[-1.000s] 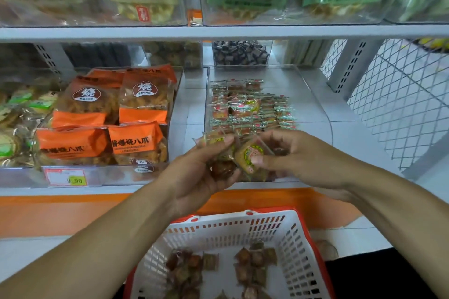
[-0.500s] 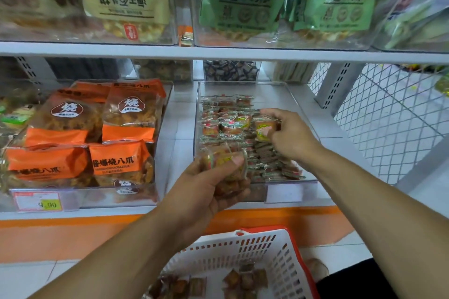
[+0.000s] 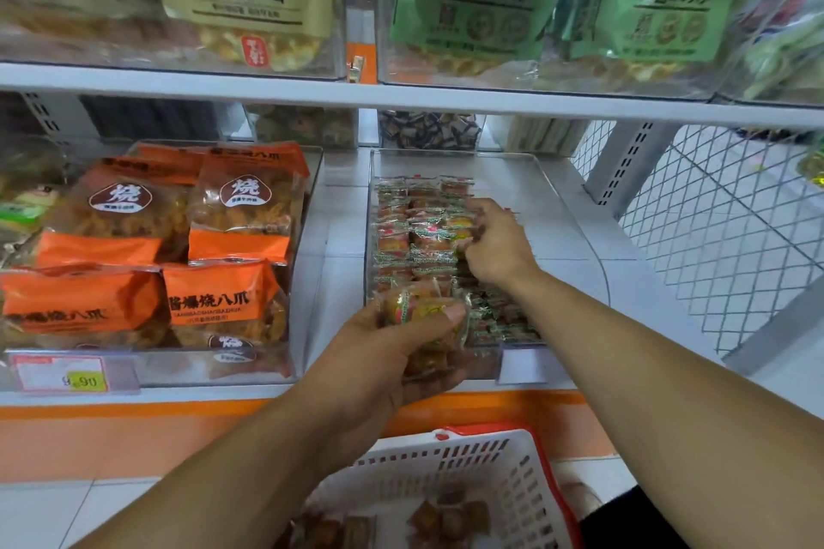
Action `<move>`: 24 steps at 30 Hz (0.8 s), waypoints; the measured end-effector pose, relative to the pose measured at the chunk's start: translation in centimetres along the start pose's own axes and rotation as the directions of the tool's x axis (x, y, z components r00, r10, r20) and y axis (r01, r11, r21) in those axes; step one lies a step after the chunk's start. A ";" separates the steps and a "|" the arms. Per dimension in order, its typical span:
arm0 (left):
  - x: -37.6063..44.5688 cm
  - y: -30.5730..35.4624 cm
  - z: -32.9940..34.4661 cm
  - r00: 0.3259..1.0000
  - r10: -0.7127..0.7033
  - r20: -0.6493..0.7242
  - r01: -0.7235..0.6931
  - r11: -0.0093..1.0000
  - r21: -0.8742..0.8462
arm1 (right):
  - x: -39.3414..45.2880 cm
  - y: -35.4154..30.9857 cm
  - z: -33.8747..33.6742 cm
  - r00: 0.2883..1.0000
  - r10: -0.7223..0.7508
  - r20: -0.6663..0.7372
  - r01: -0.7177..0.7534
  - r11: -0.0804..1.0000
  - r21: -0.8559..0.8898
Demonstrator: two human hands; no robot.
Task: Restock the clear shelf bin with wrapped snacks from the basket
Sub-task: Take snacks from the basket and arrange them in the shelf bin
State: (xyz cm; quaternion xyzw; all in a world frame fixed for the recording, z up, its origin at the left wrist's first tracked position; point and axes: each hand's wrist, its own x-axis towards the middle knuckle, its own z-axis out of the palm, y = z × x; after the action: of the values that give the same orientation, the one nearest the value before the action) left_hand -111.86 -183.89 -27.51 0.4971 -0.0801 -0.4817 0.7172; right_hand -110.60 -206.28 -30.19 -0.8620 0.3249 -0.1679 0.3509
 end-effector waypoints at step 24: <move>-0.7 0.8 1.0 0.985 -0.125 0.121 0.109 0.985 0.131 | -9.4 -3.9 -7.0 0.809 -0.305 0.503 0.043 0.883 0.468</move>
State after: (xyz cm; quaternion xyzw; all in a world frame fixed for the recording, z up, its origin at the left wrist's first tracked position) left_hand -112.31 -183.96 -26.15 0.5124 -0.1266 -0.5484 0.6486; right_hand -119.37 -201.26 -23.06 -0.7988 0.0784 -0.0068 0.5965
